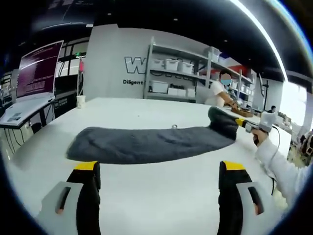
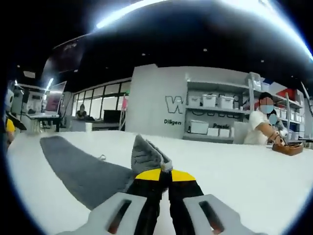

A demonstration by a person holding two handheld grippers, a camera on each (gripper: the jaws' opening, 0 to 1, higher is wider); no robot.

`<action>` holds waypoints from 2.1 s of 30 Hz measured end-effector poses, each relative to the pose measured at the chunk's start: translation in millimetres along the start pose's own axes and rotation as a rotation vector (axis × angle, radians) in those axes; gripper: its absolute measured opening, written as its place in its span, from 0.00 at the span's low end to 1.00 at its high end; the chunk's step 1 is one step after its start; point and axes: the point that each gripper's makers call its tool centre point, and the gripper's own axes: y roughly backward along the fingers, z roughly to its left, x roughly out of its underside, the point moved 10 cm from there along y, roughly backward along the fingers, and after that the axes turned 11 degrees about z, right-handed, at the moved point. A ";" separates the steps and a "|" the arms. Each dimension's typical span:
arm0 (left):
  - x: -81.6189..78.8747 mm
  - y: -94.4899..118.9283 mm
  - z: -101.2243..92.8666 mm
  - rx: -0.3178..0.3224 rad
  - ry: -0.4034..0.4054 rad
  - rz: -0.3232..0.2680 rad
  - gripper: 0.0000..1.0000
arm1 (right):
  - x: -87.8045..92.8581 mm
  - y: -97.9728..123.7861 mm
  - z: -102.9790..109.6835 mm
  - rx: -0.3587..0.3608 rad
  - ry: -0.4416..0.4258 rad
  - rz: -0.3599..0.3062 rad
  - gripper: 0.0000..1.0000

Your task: Open the folded towel by lifting each exposed corner and separating the folded layers until the towel lies flat within the target outline without major curled edges

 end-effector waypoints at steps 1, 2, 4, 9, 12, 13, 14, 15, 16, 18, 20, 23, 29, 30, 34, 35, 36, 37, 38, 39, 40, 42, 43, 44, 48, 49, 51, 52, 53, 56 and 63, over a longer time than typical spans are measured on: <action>0.1 0.1 0.1 0.000 0.001 0.000 0.99 | 0.8 0.8 -1.0 0.007 -0.008 0.003 0.00; 0.2 0.4 0.3 0.000 0.001 0.001 0.99 | 3.2 2.8 -3.8 0.023 -0.017 0.013 0.00; 0.2 1.4 1.0 -0.002 0.004 0.001 0.99 | 7.1 6.3 -10.9 0.050 -0.043 0.026 0.00; -0.1 3.2 3.0 -0.004 0.010 -0.004 0.99 | 16.0 8.9 -31.8 0.133 -0.089 0.057 0.00; 0.4 3.3 3.7 -0.001 0.011 0.001 0.99 | 24.9 12.1 -42.9 0.184 -0.133 0.095 0.00; 0.5 3.4 3.8 0.000 0.013 0.001 0.99 | 26.0 12.7 -43.9 0.190 -0.140 0.099 0.00; 0.7 3.8 4.0 0.001 0.015 0.002 0.99 | 30.6 15.9 -47.9 0.208 -0.175 0.110 0.00; 0.7 4.2 4.0 0.001 0.016 0.001 0.99 | 32.9 17.3 -49.5 0.210 -0.177 0.118 0.00; 0.8 4.5 4.0 0.001 0.016 0.001 0.99 | 34.1 17.7 -50.3 0.212 -0.180 0.124 0.00; 0.4 6.0 4.5 0.000 0.018 -0.006 0.99 | 37.5 16.8 -52.6 0.220 -0.189 0.139 0.00; 0.2 7.4 4.9 -0.002 0.018 -0.010 0.99 | 42.3 13.9 -54.8 0.224 -0.198 0.170 0.03; 0.5 8.9 6.2 -0.003 0.020 -0.011 0.99 | 44.0 15.9 -57.6 0.258 -0.216 0.186 0.17; 1.7 13.7 11.9 -0.003 0.035 -0.020 0.99 | 37.3 30.0 -62.5 0.293 -0.273 0.127 0.48; 1.8 14.3 13.0 -0.006 0.036 -0.021 0.99 | 34.4 32.0 -62.0 0.286 -0.273 0.101 0.51; 2.4 16.3 15.8 -0.005 0.044 -0.026 0.99 | 20.3 34.3 -52.0 0.222 -0.196 0.020 0.63; 2.4 16.5 16.9 -0.006 0.046 -0.027 0.99 | 13.4 33.6 -44.1 0.172 -0.157 -0.023 0.65; 2.7 16.5 17.3 -0.007 0.046 -0.025 0.99 | 10.4 32.9 -39.3 0.135 -0.148 -0.049 0.66; 3.0 16.5 17.9 -0.007 0.046 -0.024 0.99 | 8.0 32.0 -33.8 0.090 -0.145 -0.068 0.68; 3.3 16.6 18.1 -0.008 0.047 -0.024 0.99 | 6.6 31.1 -30.3 0.057 -0.145 -0.082 0.70; 3.5 16.6 18.4 -0.007 0.048 -0.024 0.99 | 4.0 29.7 -23.1 0.007 -0.146 -0.101 0.73; 3.7 16.5 18.8 -0.006 0.050 -0.024 0.99 | 1.7 27.8 -18.3 -0.022 -0.136 -0.113 0.78; 4.0 16.1 19.3 -0.002 0.052 -0.022 0.99 | -1.5 23.1 -10.1 -0.077 -0.092 -0.120 0.84; 4.2 15.9 19.3 -0.001 0.053 -0.021 0.99 | -1.6 21.9 -7.4 -0.093 -0.077 -0.115 0.84; 4.2 15.6 19.2 -0.001 0.052 -0.020 0.99 | -2.0 20.3 -3.0 -0.117 -0.057 -0.110 0.85; 4.0 14.6 18.0 0.008 0.049 -0.018 0.99 | -3.5 15.0 12.8 -0.197 -0.016 -0.107 0.96; 3.9 14.4 17.6 0.009 0.048 -0.018 0.99 | -3.5 12.8 14.5 -0.206 -0.011 -0.102 1.00; 3.8 13.9 16.9 0.011 0.045 -0.016 0.99 | -3.3 11.8 20.7 -0.233 0.017 -0.093 0.99; 3.7 13.6 16.7 0.013 0.044 -0.015 0.99 | -3.0 11.7 23.9 -0.247 0.033 -0.088 0.99; 3.7 13.4 16.5 0.016 0.045 -0.015 0.99 | -2.9 10.9 25.8 -0.251 0.042 -0.082 0.99; 3.7 13.2 16.3 0.021 0.047 -0.016 0.99 | -2.3 10.0 29.3 -0.251 0.068 -0.061 0.99; 2.2 15.1 21.6 0.008 0.059 -0.026 0.99 | 3.7 -0.3 15.1 -0.301 0.141 0.111 0.99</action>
